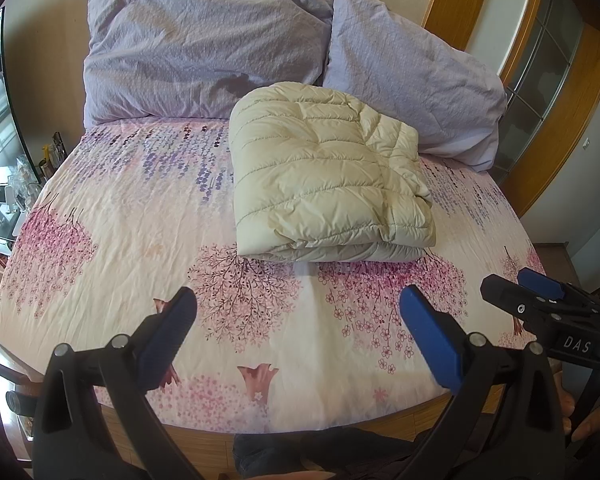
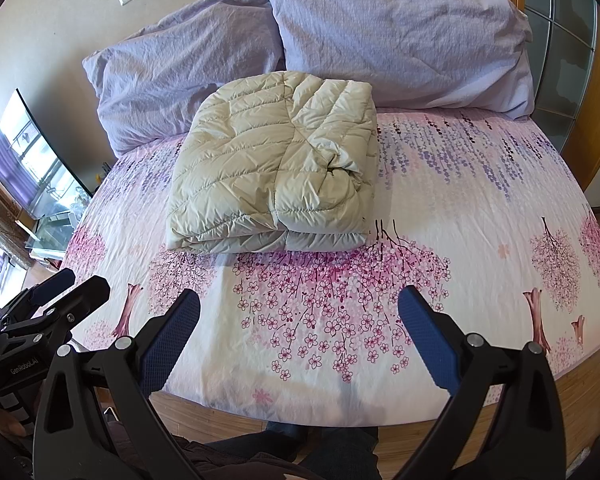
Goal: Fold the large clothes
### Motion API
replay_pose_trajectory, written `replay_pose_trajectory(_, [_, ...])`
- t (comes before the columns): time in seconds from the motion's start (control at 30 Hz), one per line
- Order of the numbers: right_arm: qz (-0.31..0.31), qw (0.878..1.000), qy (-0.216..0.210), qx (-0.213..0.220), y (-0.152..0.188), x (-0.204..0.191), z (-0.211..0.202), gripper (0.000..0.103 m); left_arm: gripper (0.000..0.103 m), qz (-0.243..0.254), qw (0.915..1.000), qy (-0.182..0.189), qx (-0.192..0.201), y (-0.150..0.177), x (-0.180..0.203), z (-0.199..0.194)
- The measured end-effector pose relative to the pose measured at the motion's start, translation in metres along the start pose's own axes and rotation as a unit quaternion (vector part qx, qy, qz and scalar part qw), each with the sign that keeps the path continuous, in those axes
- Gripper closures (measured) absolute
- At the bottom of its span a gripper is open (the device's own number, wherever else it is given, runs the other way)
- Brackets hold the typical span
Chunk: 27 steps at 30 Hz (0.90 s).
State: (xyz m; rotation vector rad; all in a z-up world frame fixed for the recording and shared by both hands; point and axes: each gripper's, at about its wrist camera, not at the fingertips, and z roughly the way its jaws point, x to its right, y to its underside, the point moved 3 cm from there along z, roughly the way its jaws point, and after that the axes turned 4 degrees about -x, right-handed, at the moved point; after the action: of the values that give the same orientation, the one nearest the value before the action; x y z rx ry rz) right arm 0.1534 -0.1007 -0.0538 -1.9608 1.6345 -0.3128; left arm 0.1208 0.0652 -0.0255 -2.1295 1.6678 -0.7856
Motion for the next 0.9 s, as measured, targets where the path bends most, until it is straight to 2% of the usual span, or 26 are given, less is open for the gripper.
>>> replay_pose_trajectory(0.9, [0.001,1.000,0.000,-0.002,-0.0004,-0.0003,0.0027,0.002,0.002,0.003,1.0000,0.001,-0.002,-0.0006,0.0005,0.0026])
